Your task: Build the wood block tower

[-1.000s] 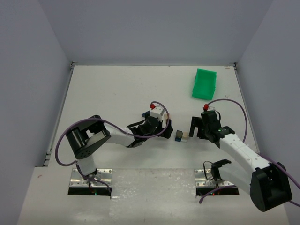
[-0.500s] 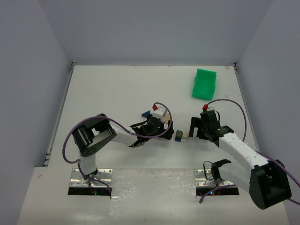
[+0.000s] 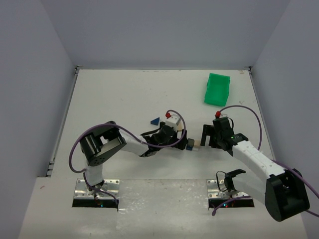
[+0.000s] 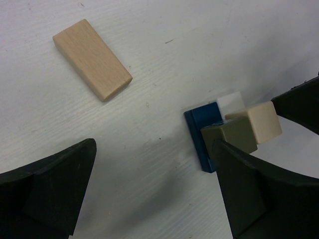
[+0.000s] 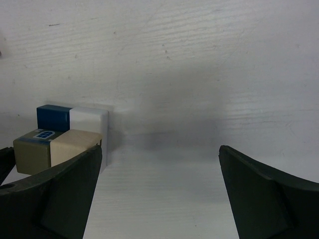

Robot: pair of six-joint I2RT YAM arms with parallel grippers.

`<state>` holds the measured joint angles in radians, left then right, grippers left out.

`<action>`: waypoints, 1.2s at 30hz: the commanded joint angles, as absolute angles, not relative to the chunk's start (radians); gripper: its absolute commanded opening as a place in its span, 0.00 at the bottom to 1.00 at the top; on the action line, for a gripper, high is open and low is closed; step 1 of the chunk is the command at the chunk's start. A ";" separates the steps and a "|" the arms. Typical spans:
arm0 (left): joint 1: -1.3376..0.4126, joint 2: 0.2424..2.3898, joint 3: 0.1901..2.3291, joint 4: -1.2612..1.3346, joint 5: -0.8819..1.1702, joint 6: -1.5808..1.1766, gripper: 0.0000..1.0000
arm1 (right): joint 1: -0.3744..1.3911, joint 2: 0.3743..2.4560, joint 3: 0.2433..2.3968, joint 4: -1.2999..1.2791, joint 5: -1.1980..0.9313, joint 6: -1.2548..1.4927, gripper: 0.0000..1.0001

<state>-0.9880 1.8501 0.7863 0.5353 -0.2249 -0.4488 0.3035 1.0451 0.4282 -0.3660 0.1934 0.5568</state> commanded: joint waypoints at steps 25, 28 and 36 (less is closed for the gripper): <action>-1.004 1.827 0.819 0.537 -0.293 -0.454 1.00 | 0.304 1.019 0.416 -0.333 0.172 0.560 0.99; -1.005 1.831 0.819 0.546 -0.269 -0.450 1.00 | 0.304 1.010 0.417 -0.339 0.182 0.567 0.99; -1.011 1.840 0.829 0.560 -0.239 -0.441 1.00 | 0.305 0.992 0.417 -0.355 0.205 0.577 0.99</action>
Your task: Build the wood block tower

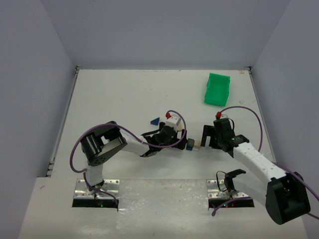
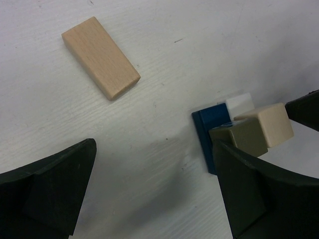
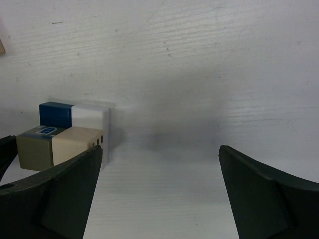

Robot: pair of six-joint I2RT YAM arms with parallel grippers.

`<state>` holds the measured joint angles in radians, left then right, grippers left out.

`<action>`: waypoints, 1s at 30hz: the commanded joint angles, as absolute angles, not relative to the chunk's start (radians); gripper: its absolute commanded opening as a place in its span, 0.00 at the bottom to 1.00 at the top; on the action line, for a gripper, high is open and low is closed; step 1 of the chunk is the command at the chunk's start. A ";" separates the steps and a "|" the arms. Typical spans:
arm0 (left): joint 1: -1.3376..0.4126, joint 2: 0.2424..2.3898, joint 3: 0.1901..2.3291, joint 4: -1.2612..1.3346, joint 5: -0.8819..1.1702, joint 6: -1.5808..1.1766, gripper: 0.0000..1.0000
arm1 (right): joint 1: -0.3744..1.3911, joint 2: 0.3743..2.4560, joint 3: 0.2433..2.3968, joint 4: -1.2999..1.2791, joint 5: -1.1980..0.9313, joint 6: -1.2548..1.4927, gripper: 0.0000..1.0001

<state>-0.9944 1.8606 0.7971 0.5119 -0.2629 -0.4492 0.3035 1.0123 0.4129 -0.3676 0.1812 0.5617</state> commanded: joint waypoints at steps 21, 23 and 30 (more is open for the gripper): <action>-1.012 1.828 0.851 0.491 -0.363 -0.443 1.00 | 0.305 0.996 0.413 -0.342 0.160 0.572 0.99; -1.012 1.822 0.844 0.493 -0.359 -0.446 1.00 | 0.305 0.997 0.414 -0.342 0.156 0.574 0.99; -1.012 1.819 0.837 0.499 -0.362 -0.447 1.00 | 0.305 0.992 0.411 -0.342 0.143 0.579 0.99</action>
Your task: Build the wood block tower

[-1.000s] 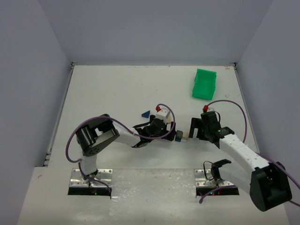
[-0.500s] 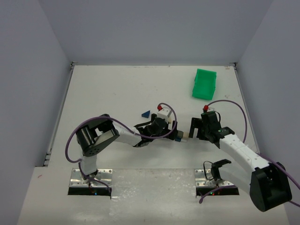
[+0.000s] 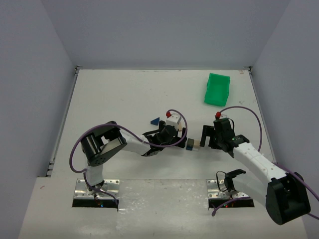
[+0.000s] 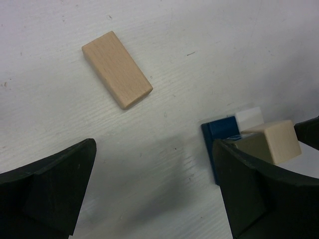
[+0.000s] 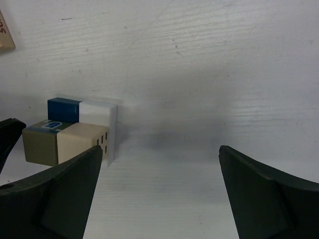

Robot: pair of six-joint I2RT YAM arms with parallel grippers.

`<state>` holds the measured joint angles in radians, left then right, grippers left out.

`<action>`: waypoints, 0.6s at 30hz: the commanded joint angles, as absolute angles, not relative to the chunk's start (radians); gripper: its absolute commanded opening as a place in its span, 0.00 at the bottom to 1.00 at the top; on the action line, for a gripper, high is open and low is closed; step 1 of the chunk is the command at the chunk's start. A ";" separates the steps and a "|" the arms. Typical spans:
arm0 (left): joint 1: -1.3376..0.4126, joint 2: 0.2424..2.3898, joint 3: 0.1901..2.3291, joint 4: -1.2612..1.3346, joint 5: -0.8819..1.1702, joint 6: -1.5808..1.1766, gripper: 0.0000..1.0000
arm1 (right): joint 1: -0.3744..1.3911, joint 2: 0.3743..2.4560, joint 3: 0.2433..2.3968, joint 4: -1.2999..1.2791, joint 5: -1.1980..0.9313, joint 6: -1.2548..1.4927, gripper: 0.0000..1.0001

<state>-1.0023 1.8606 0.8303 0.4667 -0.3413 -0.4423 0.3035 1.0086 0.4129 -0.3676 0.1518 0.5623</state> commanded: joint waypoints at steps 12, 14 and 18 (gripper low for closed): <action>-1.012 1.818 0.834 0.500 -0.349 -0.444 1.00 | 0.305 0.992 0.414 -0.363 0.183 0.590 0.99; -1.012 1.820 0.834 0.505 -0.340 -0.441 1.00 | 0.305 0.989 0.414 -0.366 0.187 0.591 0.99; -1.012 1.828 0.840 0.511 -0.324 -0.434 1.00 | 0.305 0.989 0.411 -0.362 0.181 0.592 0.99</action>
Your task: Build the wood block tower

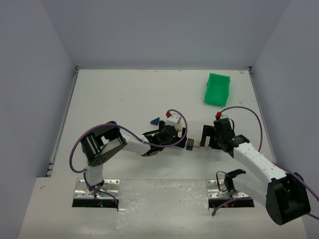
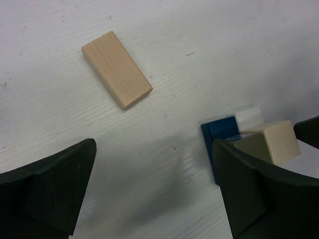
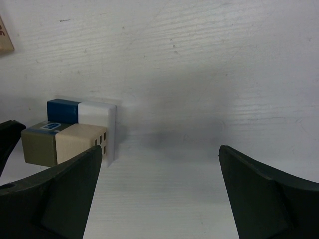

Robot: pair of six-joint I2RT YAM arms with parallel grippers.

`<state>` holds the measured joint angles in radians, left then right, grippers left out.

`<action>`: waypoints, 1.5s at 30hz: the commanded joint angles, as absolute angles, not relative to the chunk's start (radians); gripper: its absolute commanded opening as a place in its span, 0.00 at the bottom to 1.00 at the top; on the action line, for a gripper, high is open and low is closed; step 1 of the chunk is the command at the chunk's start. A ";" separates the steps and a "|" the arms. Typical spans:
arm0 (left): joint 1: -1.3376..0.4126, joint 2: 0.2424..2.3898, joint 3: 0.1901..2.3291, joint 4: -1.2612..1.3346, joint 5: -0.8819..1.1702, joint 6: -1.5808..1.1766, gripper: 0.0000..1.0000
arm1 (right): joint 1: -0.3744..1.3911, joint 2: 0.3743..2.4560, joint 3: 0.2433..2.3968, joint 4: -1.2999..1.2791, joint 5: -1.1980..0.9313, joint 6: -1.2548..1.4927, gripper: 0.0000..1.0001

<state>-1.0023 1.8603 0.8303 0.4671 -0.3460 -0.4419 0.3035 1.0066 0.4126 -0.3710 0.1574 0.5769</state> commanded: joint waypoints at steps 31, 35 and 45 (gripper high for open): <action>-1.013 1.845 0.869 0.508 -0.309 -0.411 1.00 | 0.305 0.996 0.413 -0.370 0.191 0.597 0.99; -1.014 1.847 0.871 0.503 -0.326 -0.413 1.00 | 0.305 0.989 0.414 -0.379 0.202 0.601 0.99; -1.011 1.762 0.866 0.409 -0.520 -0.444 1.00 | 0.305 0.952 0.475 -0.458 0.275 0.598 0.99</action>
